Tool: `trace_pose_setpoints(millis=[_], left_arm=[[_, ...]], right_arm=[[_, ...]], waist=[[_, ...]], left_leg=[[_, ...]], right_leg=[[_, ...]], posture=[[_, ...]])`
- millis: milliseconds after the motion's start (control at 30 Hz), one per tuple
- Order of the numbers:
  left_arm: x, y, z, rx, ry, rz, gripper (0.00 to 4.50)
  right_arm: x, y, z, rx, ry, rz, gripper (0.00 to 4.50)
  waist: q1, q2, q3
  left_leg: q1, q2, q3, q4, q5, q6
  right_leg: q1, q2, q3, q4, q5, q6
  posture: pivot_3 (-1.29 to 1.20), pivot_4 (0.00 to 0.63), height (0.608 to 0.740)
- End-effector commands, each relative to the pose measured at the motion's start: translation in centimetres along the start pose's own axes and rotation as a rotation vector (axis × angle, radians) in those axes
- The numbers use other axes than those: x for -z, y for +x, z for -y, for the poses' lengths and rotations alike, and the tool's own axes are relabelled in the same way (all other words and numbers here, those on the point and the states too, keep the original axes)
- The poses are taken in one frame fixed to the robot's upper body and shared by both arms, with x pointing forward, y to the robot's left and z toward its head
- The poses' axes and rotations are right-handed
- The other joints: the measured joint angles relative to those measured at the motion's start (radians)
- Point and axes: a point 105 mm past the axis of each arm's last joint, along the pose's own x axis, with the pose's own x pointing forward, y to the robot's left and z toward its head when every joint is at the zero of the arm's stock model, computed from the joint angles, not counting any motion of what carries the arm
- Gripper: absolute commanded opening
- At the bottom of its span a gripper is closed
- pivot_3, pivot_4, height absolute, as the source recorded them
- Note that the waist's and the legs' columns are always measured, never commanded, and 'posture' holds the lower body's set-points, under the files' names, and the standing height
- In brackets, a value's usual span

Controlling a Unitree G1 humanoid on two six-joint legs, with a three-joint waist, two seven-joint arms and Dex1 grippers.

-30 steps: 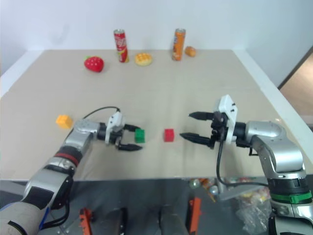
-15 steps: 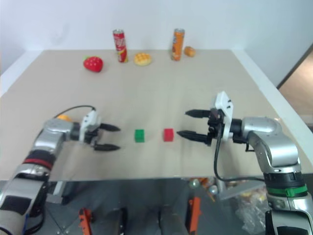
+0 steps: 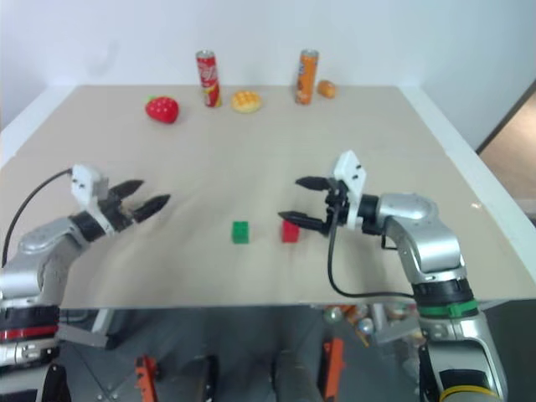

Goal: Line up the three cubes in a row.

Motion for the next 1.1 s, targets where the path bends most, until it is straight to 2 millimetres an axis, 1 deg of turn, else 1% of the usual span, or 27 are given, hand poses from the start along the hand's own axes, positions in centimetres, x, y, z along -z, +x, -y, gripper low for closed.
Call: trace_pose_setpoints(millis=[33,67,100,133,200,367,533,667,933,1067,1100], left_arm=[[-2.4,-2.4,-4.5,-0.38,-0.025,0.095,4.47],[-2.0,-3.2,-5.5,-0.48,-0.056,0.088,4.47],[-1.6,-3.8,-5.9,-0.529,-0.069,0.08,4.47],[-1.1,-4.2,-5.8,-0.55,-0.072,0.062,4.47],[-0.4,-4.6,-5.4,-0.552,-0.073,0.032,4.47],[0.5,-4.7,-5.0,-0.539,-0.107,-0.005,4.47],[1.9,-4.3,-4.4,-0.505,-0.135,-0.053,4.47],[3.1,-3.5,-4.1,-0.473,-0.13,-0.095,4.47],[4.7,-2.0,-4.9,-0.452,-0.096,-0.161,4.47],[4.6,-1.1,-5.4,-0.448,-0.08,-0.161,4.47],[4.4,-0.9,-5.4,-0.441,-0.078,-0.153,4.22]], right_arm=[[-0.8,0.2,0.0,-0.023,-0.027,0.031,4.5],[-0.8,0.4,-0.1,-0.034,-0.023,0.036,4.5],[-0.9,0.6,-0.2,-0.045,-0.02,0.042,4.5],[-0.9,0.8,-0.4,-0.058,-0.016,0.047,4.5],[-1.0,1.0,-0.6,-0.082,-0.017,0.047,4.5],[-1.4,1.5,-1.5,-0.139,-0.033,0.055,4.5],[-1.8,2.0,-2.3,-0.166,-0.049,0.068,4.5],[-1.9,1.9,-2.5,-0.164,-0.05,0.073,4.5],[-1.8,1.2,-2.2,-0.126,-0.047,0.063,4.5],[-1.7,0.9,-2.1,-0.113,-0.047,0.053,4.5],[-1.7,0.9,-2.1,-0.11,-0.048,0.052,4.5]], waist=[[0.0,0.0,0.0],[0.0,0.0,0.0],[0.0,0.0,0.0],[-0.001,0.0,0.0],[-0.002,0.0,0.0],[0.002,-0.001,0.0],[0.0,-0.001,0.0],[0.0,-0.001,0.0],[0.0,-0.001,0.0],[0.0,-0.001,0.0],[0.001,-0.001,0.0]], left_leg=[[0.0,0.0,0.0,0.0,0.0,0.0],[0.0,0.0,0.0,0.001,0.0,0.0],[0.0,0.0,0.0,0.001,0.0,0.0],[0.001,0.0,0.0,0.002,0.0,0.0],[0.001,-0.001,0.001,0.002,0.0,0.0],[0.001,-0.001,0.0,0.001,0.0,-0.001],[0.001,-0.001,0.001,0.001,0.001,-0.001],[0.001,-0.001,0.001,0.001,0.001,-0.001],[0.0,-0.001,0.001,0.001,0.001,-0.001],[0.0,-0.001,0.001,0.001,0.0,-0.001],[0.0,-0.001,0.001,0.001,0.001,-0.001]], right_leg=[[0.0,0.0,0.0,0.0,0.0,0.0],[0.0,0.0,0.0,0.0,0.001,0.0],[0.0,0.0,0.0,0.0,0.002,0.0],[0.001,0.0,0.0,0.0,0.002,0.001],[0.001,0.0,0.001,0.0,0.002,0.001],[0.001,0.0,0.0,0.0,0.002,0.0],[0.001,0.0,0.0,0.0,0.002,0.0],[0.001,0.0,0.0,0.0,0.002,0.0],[0.0,0.0,0.0,0.0,0.002,0.0],[0.0,0.0,0.0,0.0,0.001,0.0],[0.0,0.0,0.0,0.0,0.002,0.0]], posture=[[0.0,0.15,0.74],[0.0,0.15,0.74],[0.0,0.15,0.74],[0.0,0.15,0.74],[0.0,0.15,0.74],[0.0,0.15,0.74],[0.0,0.15,0.74],[0.0,0.15,0.74],[0.0,0.15,0.74],[0.0,0.15,0.74],[0.0,0.15,0.74]])
